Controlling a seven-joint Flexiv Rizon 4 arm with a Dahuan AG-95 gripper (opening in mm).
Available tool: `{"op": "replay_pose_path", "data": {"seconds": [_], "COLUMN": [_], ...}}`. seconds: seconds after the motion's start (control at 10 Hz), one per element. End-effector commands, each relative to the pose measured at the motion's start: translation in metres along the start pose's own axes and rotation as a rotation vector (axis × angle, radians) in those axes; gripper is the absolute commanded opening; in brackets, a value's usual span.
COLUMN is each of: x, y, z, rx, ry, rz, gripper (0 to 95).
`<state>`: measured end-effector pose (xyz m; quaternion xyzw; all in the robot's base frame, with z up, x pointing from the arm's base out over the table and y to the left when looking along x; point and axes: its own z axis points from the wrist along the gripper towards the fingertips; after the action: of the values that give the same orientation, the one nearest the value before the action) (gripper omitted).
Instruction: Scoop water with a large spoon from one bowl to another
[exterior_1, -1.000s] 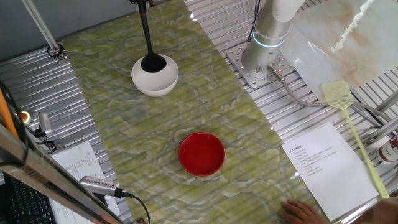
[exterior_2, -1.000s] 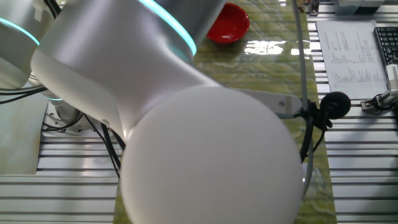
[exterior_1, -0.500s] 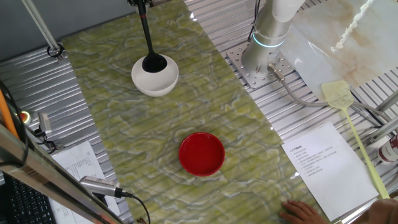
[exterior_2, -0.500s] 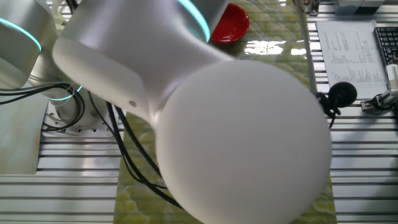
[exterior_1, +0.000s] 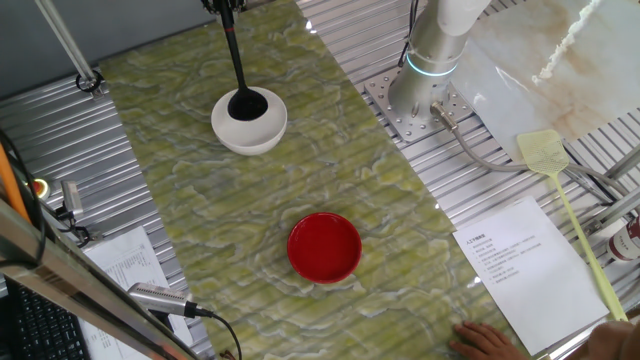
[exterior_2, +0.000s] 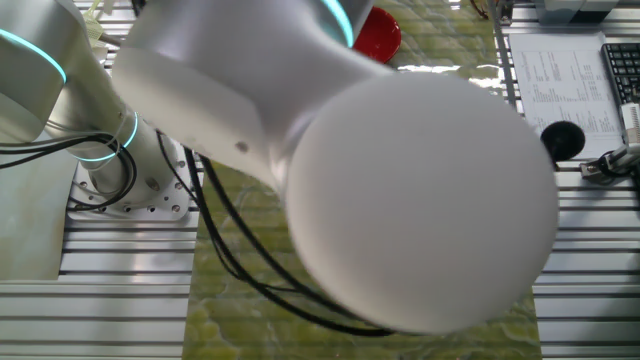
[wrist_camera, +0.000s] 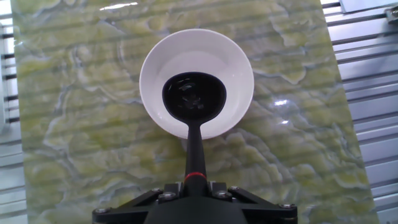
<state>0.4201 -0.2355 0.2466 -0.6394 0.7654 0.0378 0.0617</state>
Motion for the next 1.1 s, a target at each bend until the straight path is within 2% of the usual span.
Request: {"op": "replay_pose_path", "data": {"seconds": [0.1, 0.5, 0.6, 1.1], "x": [-0.0011, -0.0038, -0.0042, -0.0091], "y": [0.0011, 0.0027, 0.0026, 0.0009], "z": [-0.0025, -0.0077, -0.0078, -0.0079], "rx": [-0.004, -0.006, -0.007, -0.014], "ry": [0.007, 0.018, 0.029, 0.043], "rz": [0.002, 0.001, 0.001, 0.002], "gripper": [0.0, 0.0, 0.0, 0.0]}}
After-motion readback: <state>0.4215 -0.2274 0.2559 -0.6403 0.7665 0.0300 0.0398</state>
